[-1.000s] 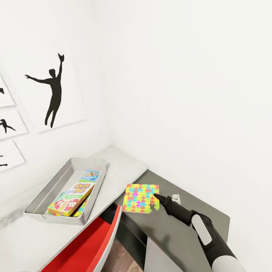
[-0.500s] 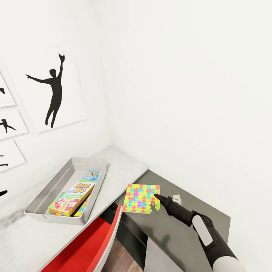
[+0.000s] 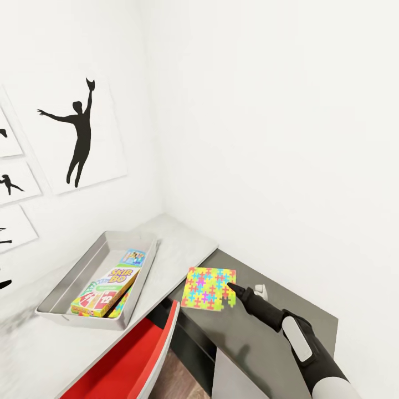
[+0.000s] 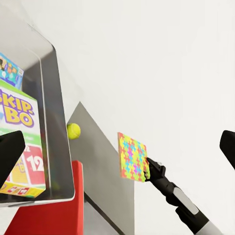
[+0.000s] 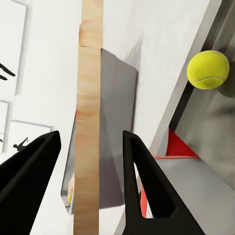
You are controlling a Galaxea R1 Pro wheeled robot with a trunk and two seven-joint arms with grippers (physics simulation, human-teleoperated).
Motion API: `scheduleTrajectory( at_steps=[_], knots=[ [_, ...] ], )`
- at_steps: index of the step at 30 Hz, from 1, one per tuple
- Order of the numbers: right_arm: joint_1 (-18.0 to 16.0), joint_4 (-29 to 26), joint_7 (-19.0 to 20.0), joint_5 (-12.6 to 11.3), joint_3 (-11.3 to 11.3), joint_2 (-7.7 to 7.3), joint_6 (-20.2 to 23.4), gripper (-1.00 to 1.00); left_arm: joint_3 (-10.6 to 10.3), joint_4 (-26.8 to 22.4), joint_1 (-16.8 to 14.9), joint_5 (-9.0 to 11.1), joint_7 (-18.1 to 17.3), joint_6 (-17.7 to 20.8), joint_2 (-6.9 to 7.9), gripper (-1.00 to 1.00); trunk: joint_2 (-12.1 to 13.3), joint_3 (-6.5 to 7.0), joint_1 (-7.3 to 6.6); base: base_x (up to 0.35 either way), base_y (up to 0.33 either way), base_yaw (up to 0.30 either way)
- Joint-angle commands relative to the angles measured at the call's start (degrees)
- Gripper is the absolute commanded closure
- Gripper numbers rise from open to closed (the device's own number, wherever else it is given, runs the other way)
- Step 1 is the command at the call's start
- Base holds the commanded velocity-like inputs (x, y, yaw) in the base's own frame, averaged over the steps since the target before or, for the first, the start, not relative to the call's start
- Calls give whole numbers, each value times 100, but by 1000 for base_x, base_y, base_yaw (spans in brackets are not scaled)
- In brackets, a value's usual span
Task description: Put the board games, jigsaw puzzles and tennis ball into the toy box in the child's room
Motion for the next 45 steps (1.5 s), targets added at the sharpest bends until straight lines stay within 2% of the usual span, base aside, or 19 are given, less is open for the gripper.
scheduleTrajectory(
  at_steps=[1, 11, 20, 30, 45],
  knots=[
    [-5, 1, 7, -24, -10, 1, 37, 100, -19, 3, -8, 10, -24, 59, 3, -100, -13, -13, 4, 0, 0, 0],
    [-5, -2, 10, -24, -10, 1, 33, 100, -27, 2, -8, 2, -24, 55, 3, -100, -13, 7, 4, 0, -4, 48],
    [-5, 0, 10, -24, -10, -4, 34, 100, -26, -3, -8, 2, -24, 54, 3, -100, -13, 57, 4, 0, -177, 187],
    [-5, -2, 10, -24, -10, -7, 34, 100, -29, -4, -8, 2, -24, 54, -10, -100, -13, 65, 4, 0, -39, 29],
    [-5, 1, 10, -23, -10, -7, 34, 100, -28, -5, -8, 2, -24, 57, -42, -100, -13, 65, 4, 64, 120, 1]
  ],
)
